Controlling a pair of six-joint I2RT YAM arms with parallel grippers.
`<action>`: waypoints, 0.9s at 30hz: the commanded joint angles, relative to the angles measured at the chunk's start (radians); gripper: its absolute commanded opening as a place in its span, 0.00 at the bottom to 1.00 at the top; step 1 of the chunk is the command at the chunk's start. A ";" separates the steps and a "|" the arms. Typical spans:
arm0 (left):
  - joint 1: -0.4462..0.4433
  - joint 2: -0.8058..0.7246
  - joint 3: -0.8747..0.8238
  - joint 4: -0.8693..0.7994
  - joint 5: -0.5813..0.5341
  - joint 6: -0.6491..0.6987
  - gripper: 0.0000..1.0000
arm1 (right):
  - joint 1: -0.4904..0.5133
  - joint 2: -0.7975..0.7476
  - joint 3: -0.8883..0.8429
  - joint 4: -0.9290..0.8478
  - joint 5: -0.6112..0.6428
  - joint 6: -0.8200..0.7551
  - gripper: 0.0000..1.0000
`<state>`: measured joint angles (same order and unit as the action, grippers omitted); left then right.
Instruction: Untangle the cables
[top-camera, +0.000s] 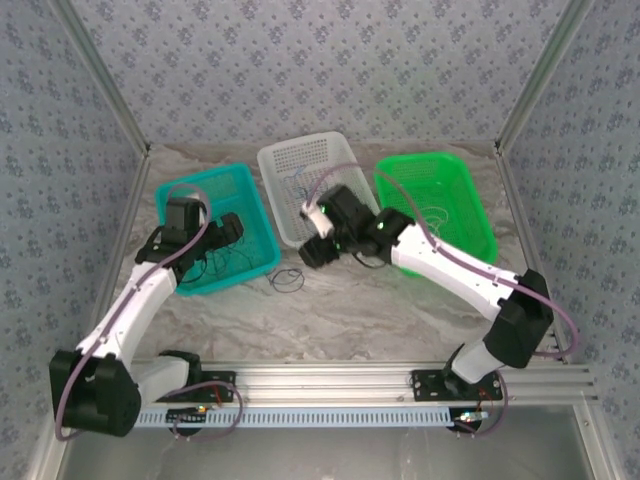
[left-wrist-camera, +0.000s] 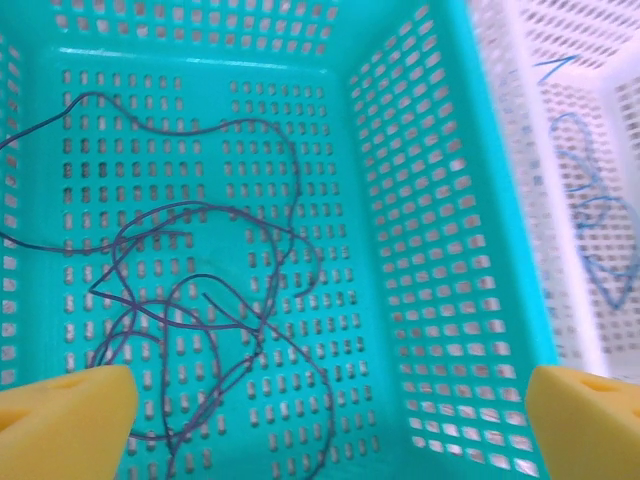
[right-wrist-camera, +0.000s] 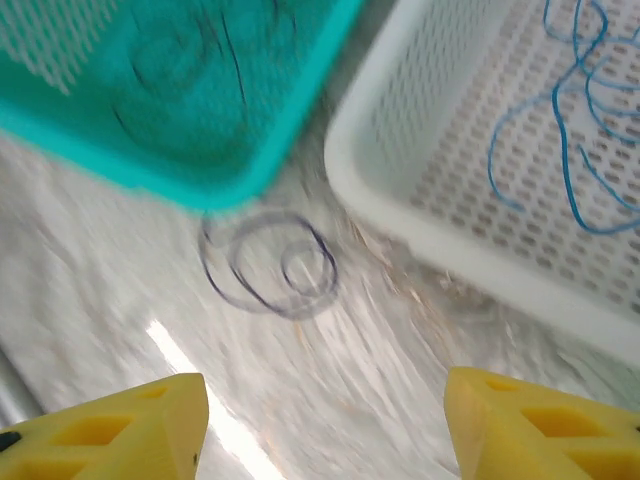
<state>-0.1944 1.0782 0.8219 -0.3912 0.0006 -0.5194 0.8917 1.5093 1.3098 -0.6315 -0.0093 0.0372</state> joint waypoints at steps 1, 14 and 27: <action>-0.015 -0.072 -0.015 -0.022 0.055 -0.046 0.99 | 0.068 -0.056 -0.145 0.076 0.183 -0.220 0.68; -0.089 -0.159 -0.075 -0.050 0.081 -0.092 0.99 | 0.192 0.102 -0.198 0.382 0.192 -0.389 0.64; -0.091 -0.239 -0.085 -0.075 0.070 -0.129 0.99 | 0.205 0.299 -0.179 0.587 0.185 -0.475 0.61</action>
<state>-0.2779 0.8577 0.7303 -0.4438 0.0666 -0.6338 1.0920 1.7657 1.0924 -0.0944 0.1658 -0.4019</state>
